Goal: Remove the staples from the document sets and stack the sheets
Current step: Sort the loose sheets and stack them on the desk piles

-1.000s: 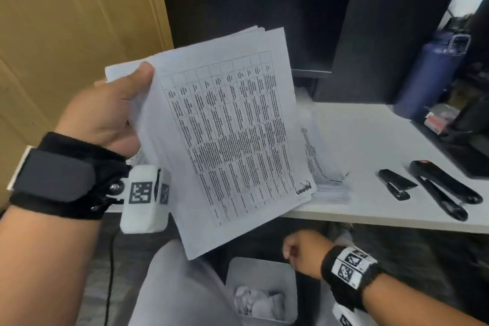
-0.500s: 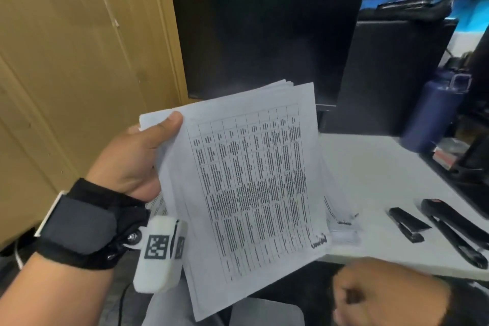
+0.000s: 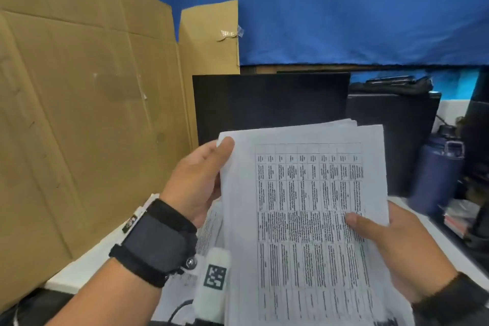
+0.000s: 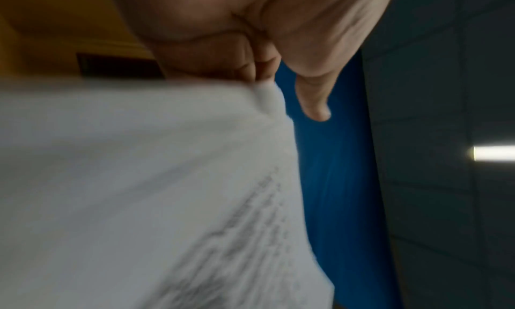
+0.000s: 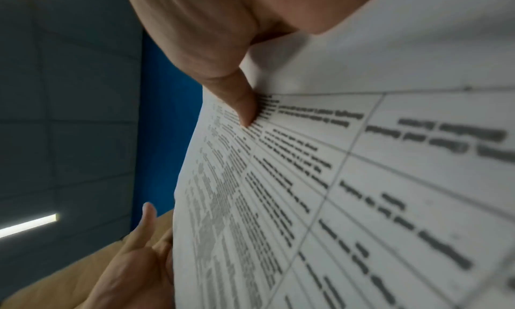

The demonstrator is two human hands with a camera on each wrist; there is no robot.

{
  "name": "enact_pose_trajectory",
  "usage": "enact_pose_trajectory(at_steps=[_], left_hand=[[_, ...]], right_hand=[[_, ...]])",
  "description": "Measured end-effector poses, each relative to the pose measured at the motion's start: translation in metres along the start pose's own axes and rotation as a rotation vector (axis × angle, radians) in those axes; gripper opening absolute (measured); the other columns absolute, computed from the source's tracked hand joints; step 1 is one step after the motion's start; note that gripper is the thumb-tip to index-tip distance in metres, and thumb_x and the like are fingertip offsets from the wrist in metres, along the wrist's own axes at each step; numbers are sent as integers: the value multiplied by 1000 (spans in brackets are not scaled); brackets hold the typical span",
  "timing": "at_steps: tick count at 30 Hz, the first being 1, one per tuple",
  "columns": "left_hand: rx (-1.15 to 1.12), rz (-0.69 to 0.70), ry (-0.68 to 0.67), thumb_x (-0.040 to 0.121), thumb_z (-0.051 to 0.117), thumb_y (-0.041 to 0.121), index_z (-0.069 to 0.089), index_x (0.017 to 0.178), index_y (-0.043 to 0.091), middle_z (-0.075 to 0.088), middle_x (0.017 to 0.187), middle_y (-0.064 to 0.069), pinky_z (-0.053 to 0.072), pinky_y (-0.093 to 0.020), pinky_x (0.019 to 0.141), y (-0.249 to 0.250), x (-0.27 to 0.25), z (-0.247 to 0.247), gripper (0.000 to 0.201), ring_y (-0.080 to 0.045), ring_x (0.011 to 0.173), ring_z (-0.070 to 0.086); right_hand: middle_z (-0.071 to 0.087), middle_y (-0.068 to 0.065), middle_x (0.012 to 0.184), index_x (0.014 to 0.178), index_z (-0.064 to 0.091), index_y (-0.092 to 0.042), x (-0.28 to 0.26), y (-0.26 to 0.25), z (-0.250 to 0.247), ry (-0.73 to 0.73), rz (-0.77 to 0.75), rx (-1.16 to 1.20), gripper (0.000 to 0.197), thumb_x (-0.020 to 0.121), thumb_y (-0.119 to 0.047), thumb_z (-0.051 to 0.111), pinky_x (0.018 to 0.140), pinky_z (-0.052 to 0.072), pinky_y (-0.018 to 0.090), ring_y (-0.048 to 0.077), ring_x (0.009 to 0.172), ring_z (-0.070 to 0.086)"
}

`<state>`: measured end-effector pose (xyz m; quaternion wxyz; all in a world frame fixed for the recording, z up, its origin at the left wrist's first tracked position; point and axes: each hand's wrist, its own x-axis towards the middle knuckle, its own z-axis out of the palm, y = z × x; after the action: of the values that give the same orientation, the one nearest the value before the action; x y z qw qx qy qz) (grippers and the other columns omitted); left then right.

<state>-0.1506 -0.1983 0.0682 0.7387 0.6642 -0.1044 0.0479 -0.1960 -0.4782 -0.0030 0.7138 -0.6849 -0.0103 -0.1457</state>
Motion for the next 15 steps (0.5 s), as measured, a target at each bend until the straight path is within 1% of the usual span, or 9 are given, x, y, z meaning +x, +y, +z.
enact_pose_trajectory(at_steps=[1, 2, 4, 5, 7, 9, 11, 13, 15], left_hand=[[59, -5, -6, 101, 58, 36, 71, 116, 21, 80, 111, -3, 59, -45, 94, -6, -1, 3, 25, -25, 105, 75], [105, -33, -14, 104, 57, 30, 70, 116, 23, 80, 110, 1, 59, -45, 96, -14, -2, 6, 19, -23, 105, 75], [176, -79, -35, 105, 54, 21, 72, 113, 21, 80, 111, -1, 56, -53, 100, -35, -8, 15, 20, -27, 107, 75], [187, -66, -25, 102, 54, 23, 73, 111, 22, 79, 112, -4, 54, -59, 102, -46, -9, 20, 22, -31, 109, 73], [178, 8, 58, 95, 51, 29, 72, 108, 33, 79, 112, 0, 53, -60, 101, -59, -10, 29, 25, -30, 110, 72], [185, 67, 150, 103, 46, 27, 69, 107, 40, 78, 109, 11, 56, -52, 98, -65, -11, 38, 26, -18, 107, 72], [205, 82, 196, 108, 43, 23, 64, 110, 41, 77, 107, 16, 58, -42, 94, -71, -17, 43, 28, -9, 104, 72], [203, 63, 203, 108, 43, 22, 61, 116, 42, 76, 110, 16, 58, -34, 90, -83, -24, 45, 28, -4, 103, 71], [203, 16, 198, 107, 44, 23, 58, 120, 42, 75, 112, 17, 53, -23, 84, -100, -29, 44, 27, 0, 105, 68]], right_hand=[[78, -1, 107, 104, 76, -18, 3, 0, -3, 31, -13, 18, 61, 51, -45, 90, 94, 52, 47, 19, 98, 74], [78, -1, 107, 105, 76, -18, 7, 0, -6, 59, -16, 33, 58, 55, -43, 90, 93, 52, 46, 19, 98, 74], [78, -5, 105, 107, 73, -17, 10, -3, -5, 83, -30, 27, 28, 80, -20, 79, 90, 53, 41, 17, 98, 74], [78, -8, 103, 107, 72, -20, 11, -3, -3, 108, -52, -30, 20, 88, -15, 73, 86, 53, 35, 15, 97, 74], [74, -17, 100, 104, 68, -30, 12, -5, 6, 155, -148, -188, 16, 93, -19, 68, 75, 48, 21, 4, 96, 69], [67, -25, 98, 101, 61, -39, 10, -4, 15, 175, -233, -279, 21, 92, -22, 68, 71, 42, 14, -10, 91, 63], [66, -26, 101, 107, 56, -39, 7, 6, 21, 185, -261, -275, 29, 91, -18, 68, 73, 42, 14, -16, 90, 61], [67, -22, 106, 119, 50, -36, 4, 24, 24, 182, -225, -245, 39, 92, -15, 68, 79, 46, 21, -11, 95, 63], [67, -17, 108, 123, 45, -36, 0, 44, 25, 177, -183, -265, 46, 92, -11, 67, 79, 47, 28, 3, 100, 65]])
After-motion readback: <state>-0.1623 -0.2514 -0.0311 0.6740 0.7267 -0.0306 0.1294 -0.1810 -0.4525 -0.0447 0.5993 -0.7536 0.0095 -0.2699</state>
